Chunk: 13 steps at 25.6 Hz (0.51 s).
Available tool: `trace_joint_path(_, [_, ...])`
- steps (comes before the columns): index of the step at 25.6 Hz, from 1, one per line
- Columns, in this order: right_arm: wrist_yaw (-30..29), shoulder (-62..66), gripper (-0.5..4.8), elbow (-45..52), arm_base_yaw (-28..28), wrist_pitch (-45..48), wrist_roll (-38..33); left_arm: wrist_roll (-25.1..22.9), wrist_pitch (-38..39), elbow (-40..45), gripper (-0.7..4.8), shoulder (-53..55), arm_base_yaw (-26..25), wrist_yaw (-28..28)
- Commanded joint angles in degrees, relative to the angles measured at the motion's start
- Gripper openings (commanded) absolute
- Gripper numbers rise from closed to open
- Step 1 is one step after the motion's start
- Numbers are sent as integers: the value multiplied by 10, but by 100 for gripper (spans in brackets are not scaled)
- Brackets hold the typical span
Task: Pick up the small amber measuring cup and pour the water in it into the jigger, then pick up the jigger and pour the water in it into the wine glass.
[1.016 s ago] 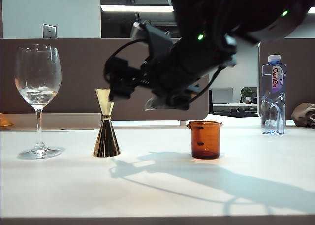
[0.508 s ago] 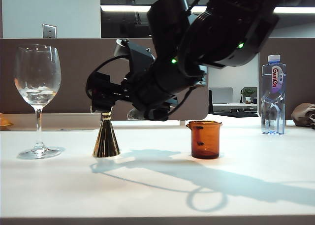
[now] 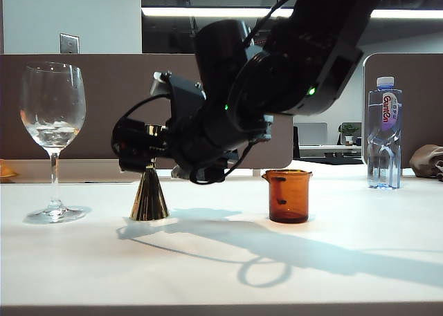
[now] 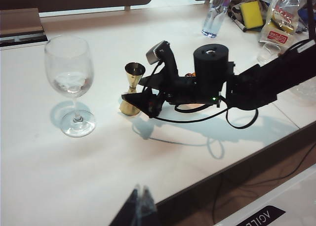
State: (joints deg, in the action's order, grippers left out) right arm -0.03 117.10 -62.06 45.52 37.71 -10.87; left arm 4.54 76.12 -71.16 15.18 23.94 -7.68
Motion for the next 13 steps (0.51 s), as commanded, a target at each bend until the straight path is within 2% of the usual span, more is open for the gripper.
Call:
trace_joint_path(1, [-2,9,383,-11,0,12,2,0,-3,-1,-2,0,0,0])
trace_joint_path(7, [1,20,347,-10,-2,33,2,0,-3,-1,-2,0,0,0])
trace_joint_path(9, [3,22,312,-10,-2,33,2,0,-3,-1,-2,0,0,0])
trace_joint_path(13, [5,23,300,-10,-2,41,2,0,-3,-1,-2,0,0,0])
